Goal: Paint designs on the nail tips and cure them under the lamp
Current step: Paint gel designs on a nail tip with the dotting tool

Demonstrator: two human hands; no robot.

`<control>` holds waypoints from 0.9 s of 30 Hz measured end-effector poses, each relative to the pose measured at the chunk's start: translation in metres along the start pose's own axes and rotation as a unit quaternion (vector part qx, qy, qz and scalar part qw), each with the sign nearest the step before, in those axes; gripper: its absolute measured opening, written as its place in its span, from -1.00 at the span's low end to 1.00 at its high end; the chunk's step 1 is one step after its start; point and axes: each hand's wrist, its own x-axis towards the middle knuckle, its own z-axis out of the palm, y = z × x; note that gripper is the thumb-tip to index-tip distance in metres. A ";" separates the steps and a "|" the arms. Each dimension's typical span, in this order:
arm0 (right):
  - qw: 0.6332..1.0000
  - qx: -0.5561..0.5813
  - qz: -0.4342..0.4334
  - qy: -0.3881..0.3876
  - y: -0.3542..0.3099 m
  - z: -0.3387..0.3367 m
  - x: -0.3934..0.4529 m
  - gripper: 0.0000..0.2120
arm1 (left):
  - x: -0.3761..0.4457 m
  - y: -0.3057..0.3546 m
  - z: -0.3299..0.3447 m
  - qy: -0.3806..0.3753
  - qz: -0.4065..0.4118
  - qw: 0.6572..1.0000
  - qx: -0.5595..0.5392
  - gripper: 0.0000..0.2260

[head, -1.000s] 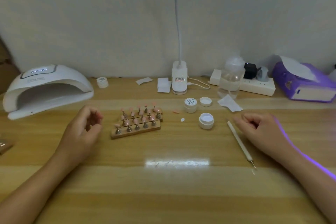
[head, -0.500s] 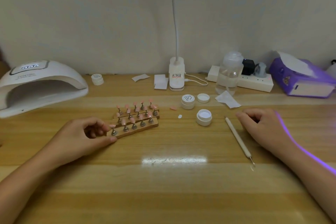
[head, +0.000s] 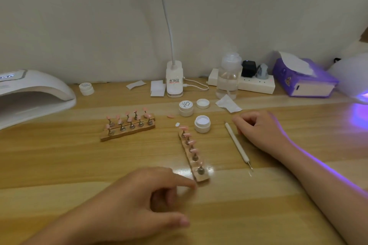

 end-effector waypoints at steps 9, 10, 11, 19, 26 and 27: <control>0.950 -0.176 0.089 -0.241 -0.014 -0.023 0.010 -0.52 | 0.034 -0.032 -0.041 0.198 -0.040 0.978 0.048 -0.61; 0.945 -0.186 0.094 -0.253 -0.016 -0.023 0.010 -0.54 | 0.040 -0.035 -0.040 0.175 -0.052 0.983 0.032 -0.53; 0.941 -0.188 0.094 -0.264 -0.018 -0.023 0.009 -0.56 | 0.046 -0.035 -0.036 0.150 -0.060 0.987 0.020 -0.45; 0.925 0.226 0.195 -0.233 -0.016 -0.036 0.010 -0.67 | 0.071 -0.033 -0.027 0.091 -0.063 0.993 -0.028 -0.26; 0.770 0.582 0.234 -0.117 -0.012 -0.034 0.012 -0.91 | 0.070 -0.030 -0.019 0.157 -0.032 0.987 -0.025 -0.57; 0.756 0.602 0.233 -0.104 -0.011 -0.034 0.012 -0.89 | 0.071 -0.030 -0.017 0.170 -0.029 0.985 -0.022 -0.63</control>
